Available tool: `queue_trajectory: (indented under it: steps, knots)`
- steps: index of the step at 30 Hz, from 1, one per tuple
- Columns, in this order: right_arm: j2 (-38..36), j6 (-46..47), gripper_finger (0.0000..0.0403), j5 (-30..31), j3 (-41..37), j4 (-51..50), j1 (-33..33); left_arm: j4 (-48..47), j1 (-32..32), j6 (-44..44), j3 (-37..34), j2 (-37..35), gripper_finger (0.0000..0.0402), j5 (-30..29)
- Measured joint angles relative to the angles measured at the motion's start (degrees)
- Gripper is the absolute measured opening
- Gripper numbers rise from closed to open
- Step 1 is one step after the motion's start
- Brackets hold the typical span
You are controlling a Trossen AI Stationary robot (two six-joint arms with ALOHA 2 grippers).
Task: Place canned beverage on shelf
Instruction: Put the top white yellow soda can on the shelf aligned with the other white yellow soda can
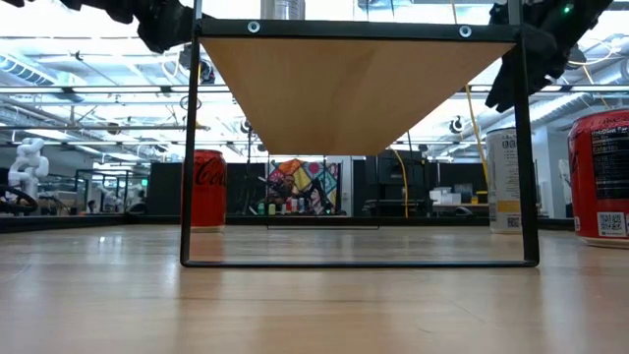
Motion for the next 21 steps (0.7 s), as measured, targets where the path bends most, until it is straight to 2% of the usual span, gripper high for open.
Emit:
queue_trajectory:
  steps: [5,12,17,21]
  knots:
    - [0.02,-2.34,0.0318,-0.30,0.00,-0.65,-3.56,1.01,0.02,0.02,0.00,1.60,0.0369,-0.03]
    - [0.02,4.57,0.0318,-2.88,0.00,-2.49,-12.05,1.07,0.07,0.02,0.00,1.84,0.0369,-0.03]
    - [1.02,5.09,0.0318,-6.82,0.00,-2.23,-16.20,2.35,0.07,0.02,0.00,1.84,0.0369,-0.03]
    - [3.82,5.09,0.0338,-8.29,0.00,-2.21,-18.15,2.64,0.07,0.04,0.00,1.84,0.0369,-0.03]
